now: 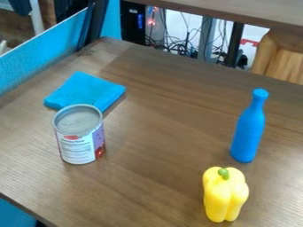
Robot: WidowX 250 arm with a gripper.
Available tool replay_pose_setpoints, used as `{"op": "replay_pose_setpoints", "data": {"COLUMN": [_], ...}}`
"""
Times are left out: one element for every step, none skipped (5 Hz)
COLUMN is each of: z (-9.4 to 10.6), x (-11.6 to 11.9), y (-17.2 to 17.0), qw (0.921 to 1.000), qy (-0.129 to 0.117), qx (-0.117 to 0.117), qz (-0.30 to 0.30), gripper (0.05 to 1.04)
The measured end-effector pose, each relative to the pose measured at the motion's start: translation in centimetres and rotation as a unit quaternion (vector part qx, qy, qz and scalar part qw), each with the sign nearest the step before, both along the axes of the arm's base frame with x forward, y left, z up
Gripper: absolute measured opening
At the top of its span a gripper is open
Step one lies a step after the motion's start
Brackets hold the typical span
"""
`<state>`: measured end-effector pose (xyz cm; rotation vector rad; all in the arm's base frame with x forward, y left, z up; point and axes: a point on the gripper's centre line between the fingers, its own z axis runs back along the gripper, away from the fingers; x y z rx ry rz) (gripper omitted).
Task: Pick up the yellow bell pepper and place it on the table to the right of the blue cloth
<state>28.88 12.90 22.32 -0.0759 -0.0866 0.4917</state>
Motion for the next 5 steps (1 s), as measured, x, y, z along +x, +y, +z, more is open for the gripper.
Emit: {"op": "replay_pose_setpoints", "data": {"z": [-1.1, -1.8, -2.7, -3.0, -3.3], "x": [0.0, 0.5, 1.4, 2.4, 2.6], "y": [-0.1, -1.7, -5.3, -9.7, -14.9], "qw": [0.9998, 0.9992, 0.9956, 0.9877, 0.9722], "qy": [0.017, 0.027, 0.035, 0.034, 0.03], "qx": [-0.009, -0.007, -0.003, 0.011, 0.026], "qz": [0.0, -0.027, -0.087, -0.152, -0.231], "gripper": [1.001, 1.001, 1.001, 1.001, 1.001]}}
